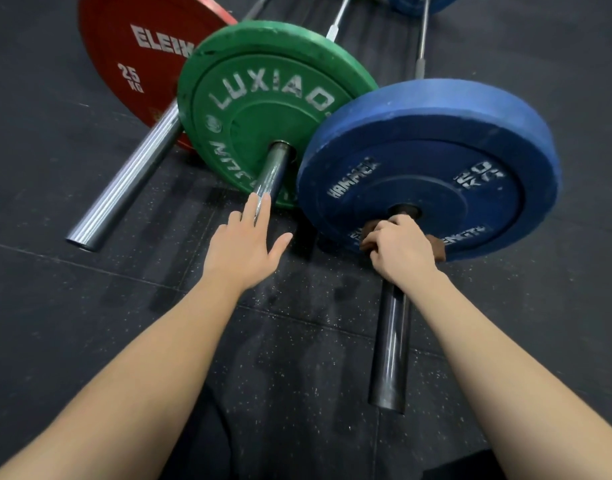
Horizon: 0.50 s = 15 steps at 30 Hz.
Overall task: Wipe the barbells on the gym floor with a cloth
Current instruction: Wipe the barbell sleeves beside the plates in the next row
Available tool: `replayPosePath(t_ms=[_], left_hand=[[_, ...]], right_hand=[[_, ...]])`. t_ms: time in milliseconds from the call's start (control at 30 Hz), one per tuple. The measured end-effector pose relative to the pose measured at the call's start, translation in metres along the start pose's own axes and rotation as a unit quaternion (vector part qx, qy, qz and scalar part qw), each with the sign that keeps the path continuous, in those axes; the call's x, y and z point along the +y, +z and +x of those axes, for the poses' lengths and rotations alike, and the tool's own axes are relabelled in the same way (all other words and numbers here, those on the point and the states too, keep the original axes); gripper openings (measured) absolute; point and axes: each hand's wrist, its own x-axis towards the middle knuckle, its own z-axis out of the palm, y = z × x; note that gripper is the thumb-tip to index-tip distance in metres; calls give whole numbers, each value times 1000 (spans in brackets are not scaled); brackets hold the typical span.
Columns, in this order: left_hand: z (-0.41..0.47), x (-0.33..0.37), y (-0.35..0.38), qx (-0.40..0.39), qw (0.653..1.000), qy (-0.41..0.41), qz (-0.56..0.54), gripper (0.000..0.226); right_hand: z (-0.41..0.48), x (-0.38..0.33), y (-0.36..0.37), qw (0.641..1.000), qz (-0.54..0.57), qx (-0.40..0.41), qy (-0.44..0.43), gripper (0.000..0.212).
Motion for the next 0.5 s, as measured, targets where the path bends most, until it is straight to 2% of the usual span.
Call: replayPosePath(t_ms=[233, 333, 433, 500], left_hand=[[-1, -1, 2, 7, 1000, 4, -3, 84], [0, -1, 1, 8, 1000, 8, -3, 84], [0, 0, 1, 4, 1000, 6, -1, 83], [0, 0, 1, 0, 1000, 7, 1, 83]], right_hand=[[-30, -7, -5, 991, 83, -87, -60, 27], [-31, -2, -17, 983, 132, -118, -43, 32], [-25, 0, -14, 989, 111, -88, -48, 32], [-18, 4, -7, 995, 88, -37, -25, 33]])
